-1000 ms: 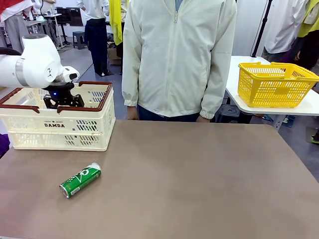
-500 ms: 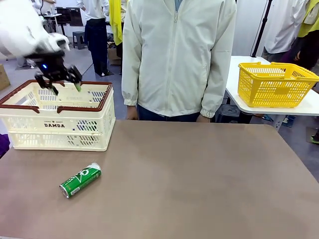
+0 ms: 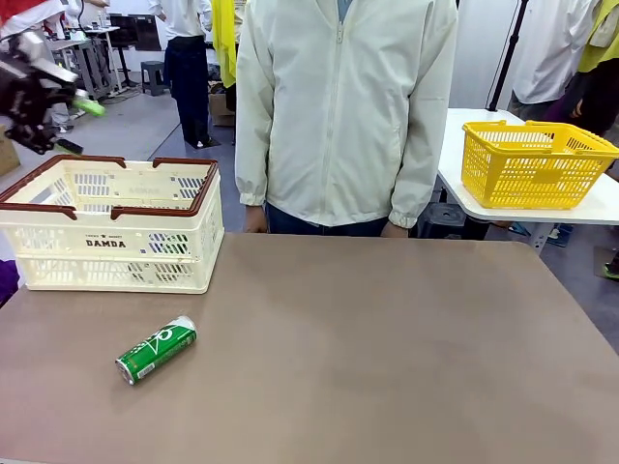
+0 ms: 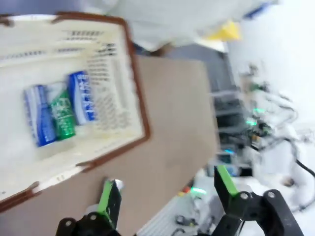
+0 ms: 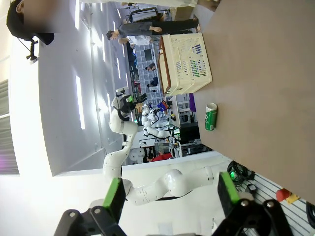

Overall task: Place the drinks into the Shopping basket.
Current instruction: Pick up one drink and place it into the Shopping basket.

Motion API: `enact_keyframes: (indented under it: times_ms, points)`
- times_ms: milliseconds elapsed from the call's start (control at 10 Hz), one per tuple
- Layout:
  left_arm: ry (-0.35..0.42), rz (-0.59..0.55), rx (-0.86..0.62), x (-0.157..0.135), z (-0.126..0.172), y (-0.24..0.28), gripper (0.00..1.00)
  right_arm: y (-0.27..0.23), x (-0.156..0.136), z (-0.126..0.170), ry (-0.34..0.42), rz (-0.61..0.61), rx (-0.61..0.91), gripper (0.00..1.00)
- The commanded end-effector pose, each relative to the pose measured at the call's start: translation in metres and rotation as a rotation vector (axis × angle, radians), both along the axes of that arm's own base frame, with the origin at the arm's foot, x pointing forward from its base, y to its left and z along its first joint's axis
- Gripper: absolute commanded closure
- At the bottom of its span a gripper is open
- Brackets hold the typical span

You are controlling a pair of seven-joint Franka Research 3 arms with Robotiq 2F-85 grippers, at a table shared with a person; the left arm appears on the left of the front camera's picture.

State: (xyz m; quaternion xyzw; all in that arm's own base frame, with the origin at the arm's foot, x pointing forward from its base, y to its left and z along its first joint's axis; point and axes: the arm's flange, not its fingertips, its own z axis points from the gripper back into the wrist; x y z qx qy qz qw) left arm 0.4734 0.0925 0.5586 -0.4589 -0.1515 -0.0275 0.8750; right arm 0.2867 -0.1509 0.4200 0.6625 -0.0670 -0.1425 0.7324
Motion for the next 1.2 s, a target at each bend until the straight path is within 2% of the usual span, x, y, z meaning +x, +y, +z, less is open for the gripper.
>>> enact_keyframes:
  times_ms: [0,200,300,1100]
  points:
    - [0.016,-0.164,-0.21,0.005,-0.046,0.044,0.0,-0.001,-0.003,0.001,-0.013,0.011,-0.003,0.0]
    - [0.028,-0.217,-0.203,0.007,-0.074,0.049,0.0,-0.001,-0.003,0.001,-0.013,0.011,-0.003,0.0]
    - [-0.037,-0.124,-0.201,-0.013,-0.047,0.048,0.0,-0.001,-0.003,0.001,-0.013,0.011,-0.003,0.0]
    - [-0.037,-0.124,-0.201,-0.013,-0.047,0.048,0.0,-0.001,-0.003,0.001,-0.013,0.011,-0.003,0.0]
